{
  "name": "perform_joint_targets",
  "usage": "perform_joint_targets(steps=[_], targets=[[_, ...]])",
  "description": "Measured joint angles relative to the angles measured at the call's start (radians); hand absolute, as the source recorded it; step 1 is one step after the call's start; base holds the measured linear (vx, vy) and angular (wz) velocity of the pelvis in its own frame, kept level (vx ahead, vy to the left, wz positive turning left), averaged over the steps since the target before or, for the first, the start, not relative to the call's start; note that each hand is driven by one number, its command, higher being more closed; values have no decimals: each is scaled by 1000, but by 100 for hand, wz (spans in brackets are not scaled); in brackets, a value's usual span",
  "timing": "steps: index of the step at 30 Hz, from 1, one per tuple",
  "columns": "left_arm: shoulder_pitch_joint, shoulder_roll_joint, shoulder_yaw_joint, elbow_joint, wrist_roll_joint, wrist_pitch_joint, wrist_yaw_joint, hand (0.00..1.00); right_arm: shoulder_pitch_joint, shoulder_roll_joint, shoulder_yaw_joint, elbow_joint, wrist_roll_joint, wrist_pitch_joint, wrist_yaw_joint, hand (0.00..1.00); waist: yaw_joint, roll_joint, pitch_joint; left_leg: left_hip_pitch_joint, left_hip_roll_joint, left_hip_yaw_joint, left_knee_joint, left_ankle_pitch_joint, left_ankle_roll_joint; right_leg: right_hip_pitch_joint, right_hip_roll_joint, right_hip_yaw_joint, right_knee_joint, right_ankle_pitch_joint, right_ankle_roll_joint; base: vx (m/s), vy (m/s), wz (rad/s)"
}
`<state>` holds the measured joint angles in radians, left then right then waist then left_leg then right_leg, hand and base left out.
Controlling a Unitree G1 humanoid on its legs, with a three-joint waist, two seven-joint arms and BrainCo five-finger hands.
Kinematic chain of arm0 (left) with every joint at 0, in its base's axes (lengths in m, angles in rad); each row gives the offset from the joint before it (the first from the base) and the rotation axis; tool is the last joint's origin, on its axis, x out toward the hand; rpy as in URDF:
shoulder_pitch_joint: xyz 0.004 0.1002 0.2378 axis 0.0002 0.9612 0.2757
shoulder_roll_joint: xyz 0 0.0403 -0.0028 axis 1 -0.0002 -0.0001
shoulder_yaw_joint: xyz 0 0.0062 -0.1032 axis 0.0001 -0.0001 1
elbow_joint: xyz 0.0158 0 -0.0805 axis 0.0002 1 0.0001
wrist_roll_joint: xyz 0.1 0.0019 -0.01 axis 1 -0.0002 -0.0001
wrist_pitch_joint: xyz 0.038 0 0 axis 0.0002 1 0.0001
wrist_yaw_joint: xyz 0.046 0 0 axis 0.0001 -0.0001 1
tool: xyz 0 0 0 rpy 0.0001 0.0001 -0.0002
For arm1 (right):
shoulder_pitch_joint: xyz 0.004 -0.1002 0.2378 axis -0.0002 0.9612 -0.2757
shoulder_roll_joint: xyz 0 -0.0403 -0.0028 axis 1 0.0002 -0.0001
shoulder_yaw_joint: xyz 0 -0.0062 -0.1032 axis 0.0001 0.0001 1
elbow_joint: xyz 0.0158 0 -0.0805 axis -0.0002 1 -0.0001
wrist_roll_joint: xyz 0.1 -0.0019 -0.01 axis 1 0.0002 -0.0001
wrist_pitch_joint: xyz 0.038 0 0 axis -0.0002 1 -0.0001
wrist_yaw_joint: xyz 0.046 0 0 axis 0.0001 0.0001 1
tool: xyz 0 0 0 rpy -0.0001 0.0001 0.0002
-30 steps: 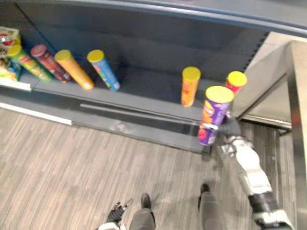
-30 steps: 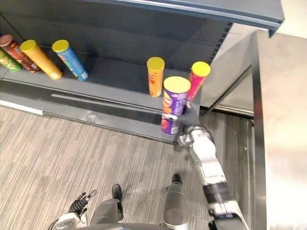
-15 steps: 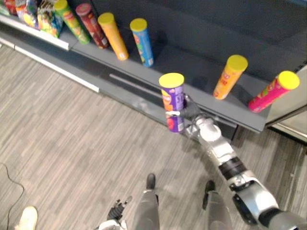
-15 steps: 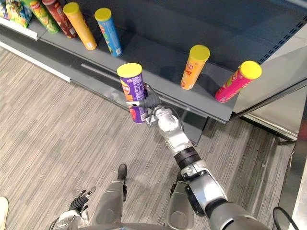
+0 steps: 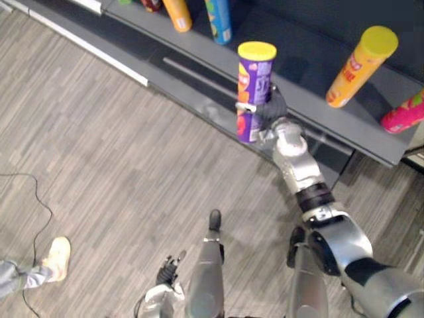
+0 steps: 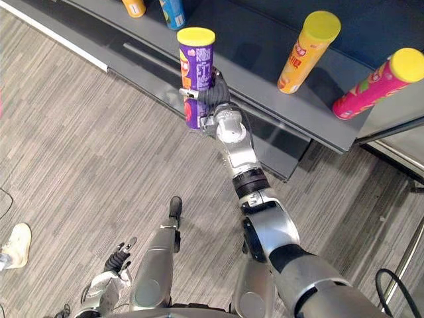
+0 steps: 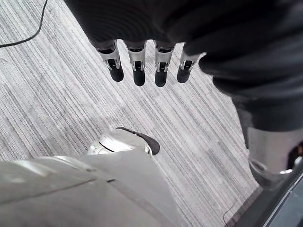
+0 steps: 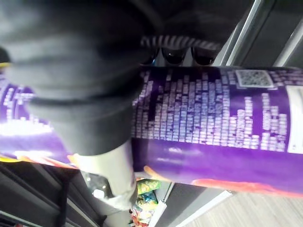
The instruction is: Put the gum and the chips on the shelf.
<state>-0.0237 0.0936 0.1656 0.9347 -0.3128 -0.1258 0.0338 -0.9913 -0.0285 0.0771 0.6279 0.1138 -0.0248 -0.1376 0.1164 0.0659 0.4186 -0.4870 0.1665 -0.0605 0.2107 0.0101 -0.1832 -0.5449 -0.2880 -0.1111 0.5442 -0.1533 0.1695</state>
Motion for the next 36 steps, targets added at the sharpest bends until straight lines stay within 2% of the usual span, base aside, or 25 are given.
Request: perform_joint_targets(steps=[8,10,14,17,24,27,31,36], targets=[[-43,-48,1,-39,-41,-3,9,0,-56,63,-64,-112,-40,3,-134,100,30,6,5,-40,2,23,2,27,6,-33,-26,-24,36,-21,-2,56,-51,14],[-52,-53,-2,-47,-41,-2,19,0,-74,90,-72,-155,-78,2,-183,100,31,6,5,-53,1,21,3,29,3,-40,-27,-26,37,-21,-2,48,-42,7],[-66,-63,-4,-60,-41,-2,32,0,-93,128,-72,-209,-160,2,-228,100,35,10,8,-71,0,21,4,28,4,-63,-32,-27,51,-23,-5,35,-49,4],[-73,-71,-7,-73,-67,-3,40,0,-107,144,-72,-241,-228,3,-290,100,50,11,8,-81,2,22,4,27,2,-76,-33,-27,63,-38,-8,31,-77,2],[-108,-91,-19,-87,-78,-7,54,0,-174,145,-135,-285,-313,6,-430,100,59,23,15,-140,1,20,4,51,-4,-135,-41,-30,95,-42,-10,28,-75,10],[-111,-92,-42,-110,-78,-27,72,0,-190,145,-168,-307,-343,19,-494,100,79,25,16,-170,-1,23,2,55,-3,-173,-44,-26,102,-42,-10,31,-66,2],[-113,-95,-46,-116,-78,-37,83,0,-215,144,-187,-306,-392,45,-542,100,86,35,22,-209,-7,19,-1,66,-7,-224,-51,-22,127,-43,-10,32,-81,7],[-116,-97,-53,-136,-78,-40,116,0,-260,139,-187,-295,-394,69,-576,100,88,44,26,-240,-16,20,-19,84,-6,-275,-58,-10,144,-43,-11,29,-72,4]])
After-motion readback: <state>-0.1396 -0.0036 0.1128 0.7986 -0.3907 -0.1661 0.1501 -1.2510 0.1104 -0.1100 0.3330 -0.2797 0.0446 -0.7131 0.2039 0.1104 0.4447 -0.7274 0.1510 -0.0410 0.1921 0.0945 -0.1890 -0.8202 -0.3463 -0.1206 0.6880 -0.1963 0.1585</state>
